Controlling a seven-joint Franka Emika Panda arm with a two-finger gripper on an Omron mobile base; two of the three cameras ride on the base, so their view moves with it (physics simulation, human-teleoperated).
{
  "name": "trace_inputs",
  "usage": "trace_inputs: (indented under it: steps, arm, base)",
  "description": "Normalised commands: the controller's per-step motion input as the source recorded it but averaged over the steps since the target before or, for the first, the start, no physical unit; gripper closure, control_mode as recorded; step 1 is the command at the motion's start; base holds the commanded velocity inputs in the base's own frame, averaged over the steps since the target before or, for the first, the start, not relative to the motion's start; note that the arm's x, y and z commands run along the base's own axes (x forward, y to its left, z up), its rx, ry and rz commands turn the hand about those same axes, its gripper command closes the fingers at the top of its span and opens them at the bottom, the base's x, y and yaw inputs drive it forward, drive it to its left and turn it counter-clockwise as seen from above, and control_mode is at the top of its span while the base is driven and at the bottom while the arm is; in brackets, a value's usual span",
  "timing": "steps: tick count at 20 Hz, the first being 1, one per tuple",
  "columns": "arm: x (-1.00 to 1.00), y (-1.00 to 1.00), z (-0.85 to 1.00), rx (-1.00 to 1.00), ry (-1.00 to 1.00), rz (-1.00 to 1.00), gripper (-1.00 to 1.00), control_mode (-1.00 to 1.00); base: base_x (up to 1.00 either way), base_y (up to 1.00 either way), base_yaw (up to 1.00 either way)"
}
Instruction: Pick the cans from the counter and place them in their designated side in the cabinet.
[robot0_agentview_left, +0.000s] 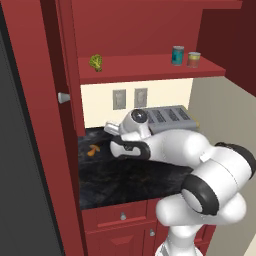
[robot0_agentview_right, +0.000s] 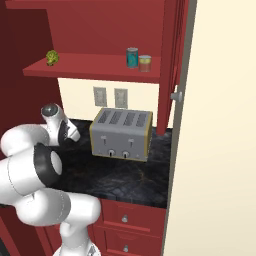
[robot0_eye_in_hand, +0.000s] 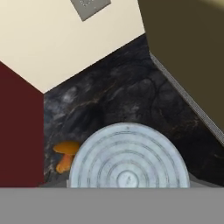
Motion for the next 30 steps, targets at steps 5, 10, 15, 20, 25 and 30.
trace_inputs:
  steps: [5, 10, 15, 20, 25, 30]
  arm:
    - [-0.17, -0.02, 0.21, 0.00, -0.07, 0.14, 1.00, -1.00]
    - [-0.19, 0.00, 0.22, 0.00, -0.07, 0.14, 1.00, -1.00]
    - [-0.10, 0.00, 0.23, -0.03, -0.05, 0.16, 1.00, -1.00]
    - [-0.13, 0.00, 0.27, -0.07, -0.05, 0.16, 1.00, -1.00]
    - [-0.18, 0.00, 0.30, -0.09, -0.06, 0.16, 1.00, -1.00]
    - [-0.19, 0.00, 0.30, -0.10, -0.07, 0.15, 1.00, -1.00]
  base:
    - [0.00, 0.00, 0.00]
    - [0.00, 0.00, 0.00]
    - [0.00, 0.00, 0.00]
    - [0.00, 0.00, 0.00]
    - [0.00, 0.00, 0.00]
    - [0.00, 0.00, 0.00]
